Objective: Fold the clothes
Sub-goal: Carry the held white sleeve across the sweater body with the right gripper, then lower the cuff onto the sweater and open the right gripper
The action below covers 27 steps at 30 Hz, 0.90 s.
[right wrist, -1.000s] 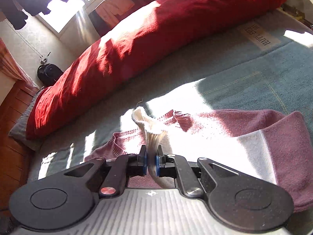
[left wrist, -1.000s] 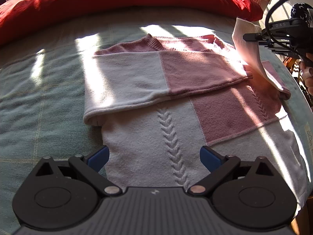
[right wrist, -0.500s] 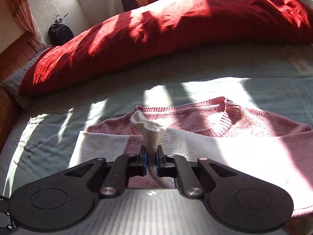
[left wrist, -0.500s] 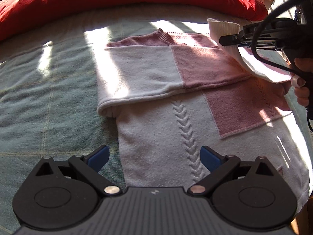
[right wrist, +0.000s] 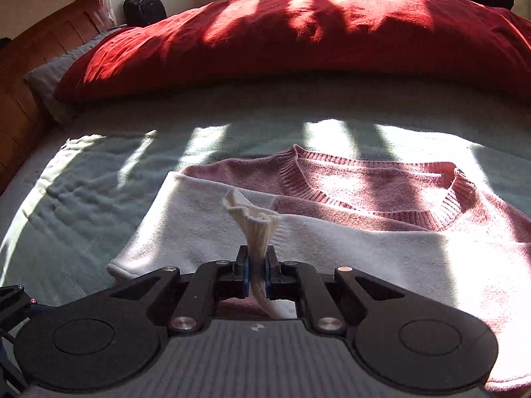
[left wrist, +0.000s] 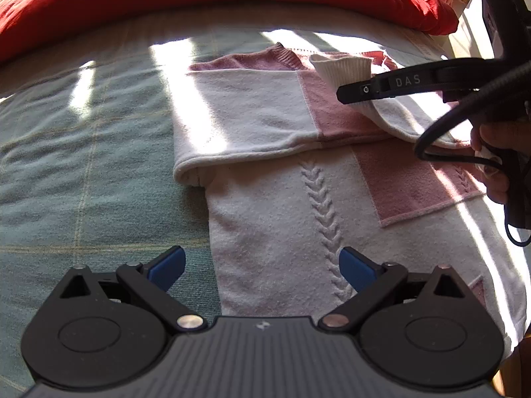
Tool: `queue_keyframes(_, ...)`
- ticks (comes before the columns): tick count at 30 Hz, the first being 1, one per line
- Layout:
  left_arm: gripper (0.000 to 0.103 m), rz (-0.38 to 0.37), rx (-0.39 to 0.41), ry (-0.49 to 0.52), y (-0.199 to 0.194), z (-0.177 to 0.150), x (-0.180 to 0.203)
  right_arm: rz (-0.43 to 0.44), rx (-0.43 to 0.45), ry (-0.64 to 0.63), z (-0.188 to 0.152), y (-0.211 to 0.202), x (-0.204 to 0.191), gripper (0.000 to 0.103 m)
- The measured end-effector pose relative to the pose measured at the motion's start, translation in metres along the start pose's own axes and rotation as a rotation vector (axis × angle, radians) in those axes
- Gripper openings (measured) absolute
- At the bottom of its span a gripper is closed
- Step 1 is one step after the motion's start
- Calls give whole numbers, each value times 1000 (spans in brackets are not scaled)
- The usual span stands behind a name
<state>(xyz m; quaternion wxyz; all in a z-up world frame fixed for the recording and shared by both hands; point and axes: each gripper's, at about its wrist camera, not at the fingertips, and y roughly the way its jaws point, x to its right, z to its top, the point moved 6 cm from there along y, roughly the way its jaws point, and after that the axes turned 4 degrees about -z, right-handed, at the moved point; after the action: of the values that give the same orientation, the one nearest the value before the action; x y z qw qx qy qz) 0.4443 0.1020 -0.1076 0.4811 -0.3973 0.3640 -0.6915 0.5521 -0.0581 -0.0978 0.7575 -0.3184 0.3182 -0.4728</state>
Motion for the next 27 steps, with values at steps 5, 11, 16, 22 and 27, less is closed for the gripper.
queue_keyframes(5,99,5,-5,-4,1,-2,-2,-22,-54,-68,-15,16,-10,11)
queue_keyframes(11,99,-10,-6,-27,1,-2,-4,27,-62,-48,-17,9,-10,25)
queue_keyframes(16,98,-37,48,-88,-3,9,-6,38,-53,-63,-25,-22,6,33)
queue_keyframes(22,87,-180,156,-193,7,52,6,-35,-72,-31,-46,-52,51,36)
queue_keyframes(27,67,-332,177,-365,40,84,15,-68,-68,49,-59,-64,87,36)
